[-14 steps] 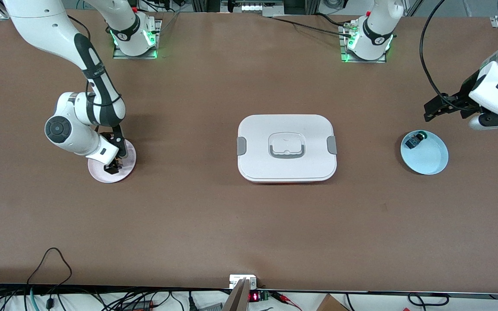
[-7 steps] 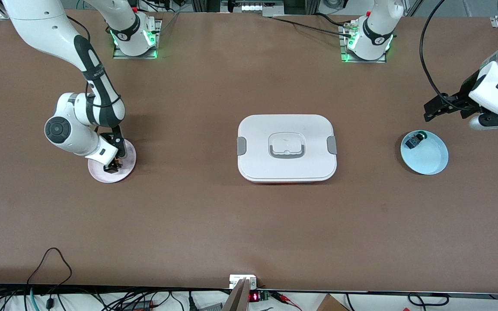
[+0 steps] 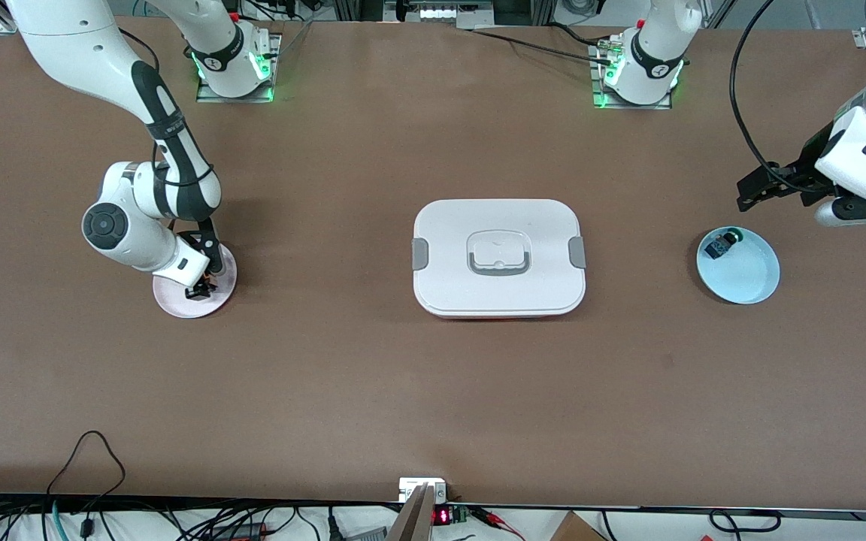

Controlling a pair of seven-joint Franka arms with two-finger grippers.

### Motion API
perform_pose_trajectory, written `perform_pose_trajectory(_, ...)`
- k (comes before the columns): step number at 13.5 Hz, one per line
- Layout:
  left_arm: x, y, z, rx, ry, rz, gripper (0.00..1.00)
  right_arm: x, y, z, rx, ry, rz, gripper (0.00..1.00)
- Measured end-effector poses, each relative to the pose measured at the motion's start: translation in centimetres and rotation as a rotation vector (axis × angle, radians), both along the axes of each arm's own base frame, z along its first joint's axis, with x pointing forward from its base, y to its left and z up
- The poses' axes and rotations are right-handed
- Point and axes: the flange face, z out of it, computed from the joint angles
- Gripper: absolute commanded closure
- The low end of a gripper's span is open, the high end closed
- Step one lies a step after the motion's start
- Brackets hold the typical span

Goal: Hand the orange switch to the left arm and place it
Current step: 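Close the right gripper on the orange switch, then lift the switch over the box with the right gripper while the left gripper approaches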

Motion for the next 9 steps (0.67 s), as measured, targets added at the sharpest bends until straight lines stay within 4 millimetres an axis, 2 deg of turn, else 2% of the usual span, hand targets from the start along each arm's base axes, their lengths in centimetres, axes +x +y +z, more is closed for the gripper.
perform_pose_trajectory(1,0.0,0.0,0.0,0.0,0.0,0.0,0.0,0.1,0.3,0.1,0.003,-0.001,0.007,0.85)
perform_pose_trajectory(3,0.0,0.0,0.0,0.0,0.0,0.0,0.0,0.3,1.0,0.5,0.011,-0.002,0.019,0.89)
perform_pose_trajectory(5,0.0,0.0,0.0,0.0,0.0,0.0,0.0,0.7,2.5,2.0,0.042,0.027,0.014,0.94)
perform_pose_trajectory(9,0.0,0.0,0.0,0.0,0.0,0.0,0.0,2.2,6.9,8.1,0.181,0.143,-0.028,0.96)
